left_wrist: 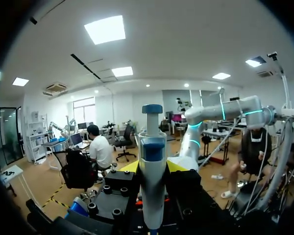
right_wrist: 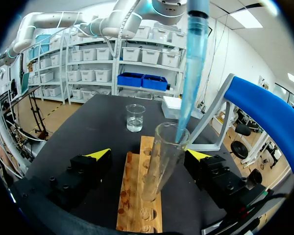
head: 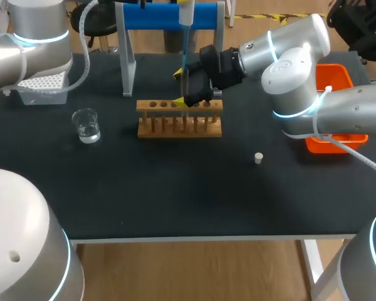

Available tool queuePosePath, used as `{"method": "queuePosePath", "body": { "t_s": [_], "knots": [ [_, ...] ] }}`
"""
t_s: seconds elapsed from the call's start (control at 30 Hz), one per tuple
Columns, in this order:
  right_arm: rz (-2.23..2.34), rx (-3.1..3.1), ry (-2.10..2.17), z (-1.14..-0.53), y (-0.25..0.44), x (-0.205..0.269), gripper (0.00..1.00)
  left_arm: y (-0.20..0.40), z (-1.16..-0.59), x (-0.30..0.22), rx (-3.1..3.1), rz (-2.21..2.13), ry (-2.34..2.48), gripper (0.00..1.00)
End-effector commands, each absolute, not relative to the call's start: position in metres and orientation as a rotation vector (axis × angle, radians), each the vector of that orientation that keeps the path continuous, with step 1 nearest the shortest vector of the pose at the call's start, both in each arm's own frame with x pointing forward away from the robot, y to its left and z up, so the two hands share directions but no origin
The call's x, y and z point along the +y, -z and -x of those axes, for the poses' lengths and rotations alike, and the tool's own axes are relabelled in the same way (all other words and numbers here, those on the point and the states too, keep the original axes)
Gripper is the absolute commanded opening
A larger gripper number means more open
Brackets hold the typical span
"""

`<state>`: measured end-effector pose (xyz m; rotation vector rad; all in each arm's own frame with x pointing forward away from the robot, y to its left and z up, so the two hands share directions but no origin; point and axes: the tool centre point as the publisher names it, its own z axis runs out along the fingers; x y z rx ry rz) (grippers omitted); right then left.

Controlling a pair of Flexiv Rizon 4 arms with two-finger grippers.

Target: Invert the test tube, pick up the pipette, mount the tip to pipette, aspirate from beaker and dispense into the tube, eject the tip, return the pipette, and cap with the stopper.

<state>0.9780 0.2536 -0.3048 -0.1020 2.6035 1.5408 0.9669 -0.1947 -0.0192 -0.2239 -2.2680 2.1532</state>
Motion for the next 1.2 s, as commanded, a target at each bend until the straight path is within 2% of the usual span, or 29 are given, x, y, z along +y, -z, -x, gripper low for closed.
{"method": "queuePosePath", "body": {
  "t_s": [0.03,1.2],
  "knots": [
    [0.102,2.603,-1.54,-0.978,0.304,0.253,1.0,0.019,-0.966,-0.193,-2.258,0.244,-2.172,0.0],
    [0.102,2.603,-1.54,-0.978,0.304,0.253,1.0,0.032,-0.957,-0.188,-2.219,0.264,-2.218,0.0]
  ]
}}
